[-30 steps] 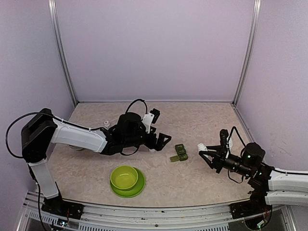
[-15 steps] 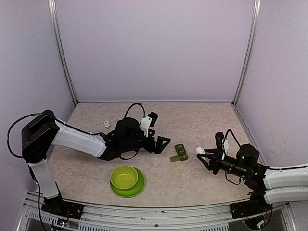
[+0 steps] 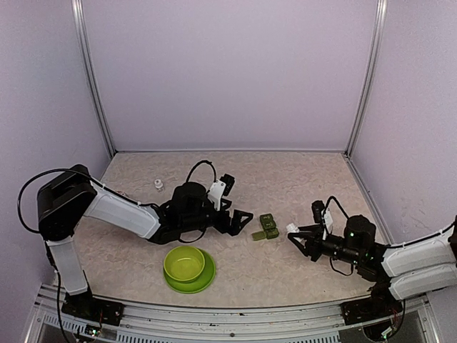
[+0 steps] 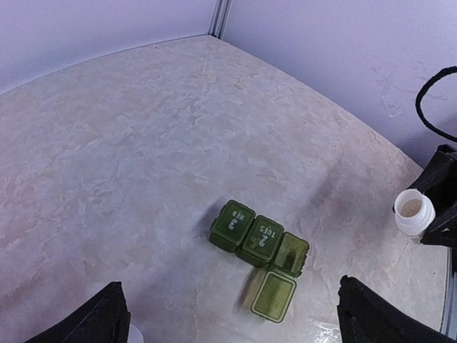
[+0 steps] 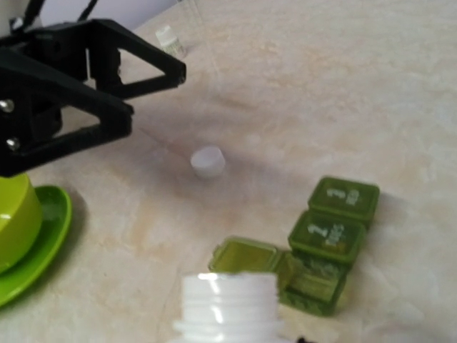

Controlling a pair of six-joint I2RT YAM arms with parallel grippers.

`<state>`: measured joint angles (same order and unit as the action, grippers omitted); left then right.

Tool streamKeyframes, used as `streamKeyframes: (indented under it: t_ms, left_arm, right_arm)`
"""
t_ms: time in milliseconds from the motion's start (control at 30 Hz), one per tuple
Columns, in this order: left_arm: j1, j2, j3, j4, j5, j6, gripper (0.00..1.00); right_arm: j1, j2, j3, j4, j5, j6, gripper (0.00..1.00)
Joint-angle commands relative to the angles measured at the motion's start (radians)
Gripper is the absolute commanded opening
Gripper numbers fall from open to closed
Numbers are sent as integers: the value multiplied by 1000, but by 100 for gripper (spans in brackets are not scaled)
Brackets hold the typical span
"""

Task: Sort the pills into containers
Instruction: Pour the pill into the compartment of the pill container.

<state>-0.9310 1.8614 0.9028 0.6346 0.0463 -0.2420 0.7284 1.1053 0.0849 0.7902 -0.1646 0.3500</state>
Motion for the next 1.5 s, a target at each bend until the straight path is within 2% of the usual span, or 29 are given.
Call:
streamKeyframes:
  t_ms: [0, 633, 1000, 1467]
  left_arm:
    - [-3, 28, 41, -19, 43, 13, 99]
    - [0, 32, 53, -36, 59, 29, 99]
    - [1, 23, 50, -40, 59, 31, 99]
    - [3, 23, 50, -39, 67, 30, 99]
  right_arm:
    - [8, 62, 22, 60, -12, 4, 6]
    - [9, 357, 165, 76, -28, 40, 2]
    - [9, 405, 227, -7, -12, 65, 1]
    - [9, 390, 273, -174, 8, 102, 0]
